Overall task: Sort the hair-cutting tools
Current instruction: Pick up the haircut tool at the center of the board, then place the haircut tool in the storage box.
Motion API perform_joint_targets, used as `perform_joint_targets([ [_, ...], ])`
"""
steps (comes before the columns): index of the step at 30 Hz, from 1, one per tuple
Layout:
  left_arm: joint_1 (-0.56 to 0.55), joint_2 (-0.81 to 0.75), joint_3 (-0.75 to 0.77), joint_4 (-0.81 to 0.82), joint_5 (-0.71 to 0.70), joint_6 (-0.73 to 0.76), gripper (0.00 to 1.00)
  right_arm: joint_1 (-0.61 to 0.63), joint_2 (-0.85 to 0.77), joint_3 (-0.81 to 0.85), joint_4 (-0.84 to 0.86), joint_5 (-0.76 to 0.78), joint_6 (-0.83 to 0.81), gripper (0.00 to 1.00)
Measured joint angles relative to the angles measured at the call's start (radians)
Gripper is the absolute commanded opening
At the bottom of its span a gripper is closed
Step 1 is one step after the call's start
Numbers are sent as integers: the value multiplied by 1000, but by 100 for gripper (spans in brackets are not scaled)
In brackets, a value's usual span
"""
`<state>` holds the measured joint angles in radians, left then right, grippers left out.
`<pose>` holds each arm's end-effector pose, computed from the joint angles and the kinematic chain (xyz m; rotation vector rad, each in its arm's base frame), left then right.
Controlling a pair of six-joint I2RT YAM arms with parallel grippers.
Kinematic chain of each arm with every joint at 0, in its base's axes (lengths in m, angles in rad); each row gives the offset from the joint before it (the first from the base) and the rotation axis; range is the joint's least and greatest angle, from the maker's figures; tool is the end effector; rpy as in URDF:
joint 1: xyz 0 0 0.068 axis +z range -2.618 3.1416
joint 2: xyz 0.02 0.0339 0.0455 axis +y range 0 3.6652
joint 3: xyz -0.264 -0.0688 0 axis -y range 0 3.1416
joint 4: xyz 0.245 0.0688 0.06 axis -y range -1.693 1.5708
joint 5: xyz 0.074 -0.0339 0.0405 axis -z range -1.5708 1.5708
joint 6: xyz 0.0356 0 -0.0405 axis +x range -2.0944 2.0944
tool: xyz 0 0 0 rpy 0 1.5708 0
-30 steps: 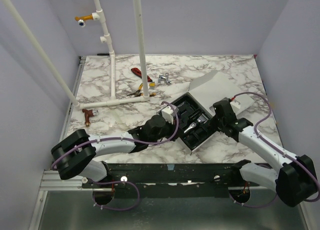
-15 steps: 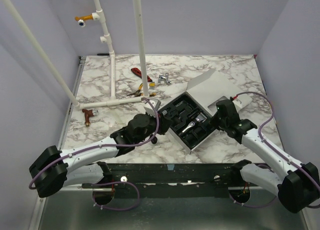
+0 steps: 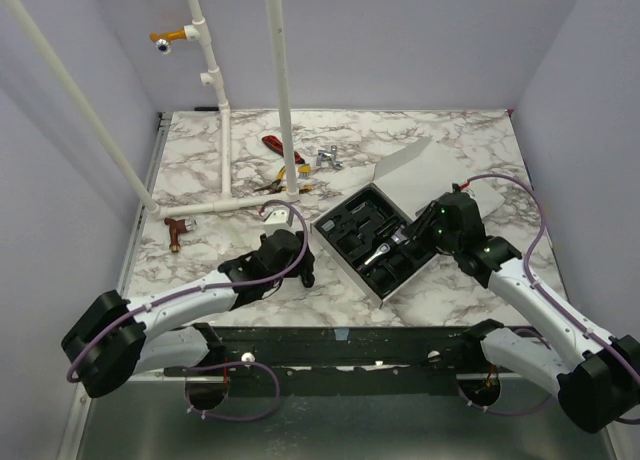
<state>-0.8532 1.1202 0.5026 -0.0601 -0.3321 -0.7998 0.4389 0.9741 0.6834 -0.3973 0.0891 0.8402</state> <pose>0.1556 -0.1607 0.1907 -0.1205 2.2562 -0.5375 0.1898 0.0856 0.2496 0.5106 2.2650 0.5716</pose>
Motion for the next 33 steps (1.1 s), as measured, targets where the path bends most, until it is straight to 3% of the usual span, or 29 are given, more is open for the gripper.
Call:
perform_joint_targets([
  [5,7,162,44,-53,-13,-25,65,0,-10,0,-1,-29,-12,34],
  [7,8,225,83,-67,-16,-26,58,0,-25,0,-2,-33,-18,34],
  [8,8,262,107,-71,-16,-27,51,0,-34,1,-2,-35,-20,34],
  [12,9,328,146,-66,-19,-30,8,0,-67,6,-8,-38,-27,34],
  [14,10,330,145,-67,-18,-36,0,0,-76,8,-9,-39,-29,34],
  [17,9,285,135,-87,-15,-40,0,0,-87,16,-10,-40,-30,34],
  [24,-41,-37,208,-138,-16,7,0,0,-108,47,-12,-43,-40,36],
  [27,-48,20,331,-84,11,58,0,0,-111,50,-12,-43,-47,36],
  [33,-45,385,629,39,128,214,0,0,-123,50,-12,-38,-57,37],
])
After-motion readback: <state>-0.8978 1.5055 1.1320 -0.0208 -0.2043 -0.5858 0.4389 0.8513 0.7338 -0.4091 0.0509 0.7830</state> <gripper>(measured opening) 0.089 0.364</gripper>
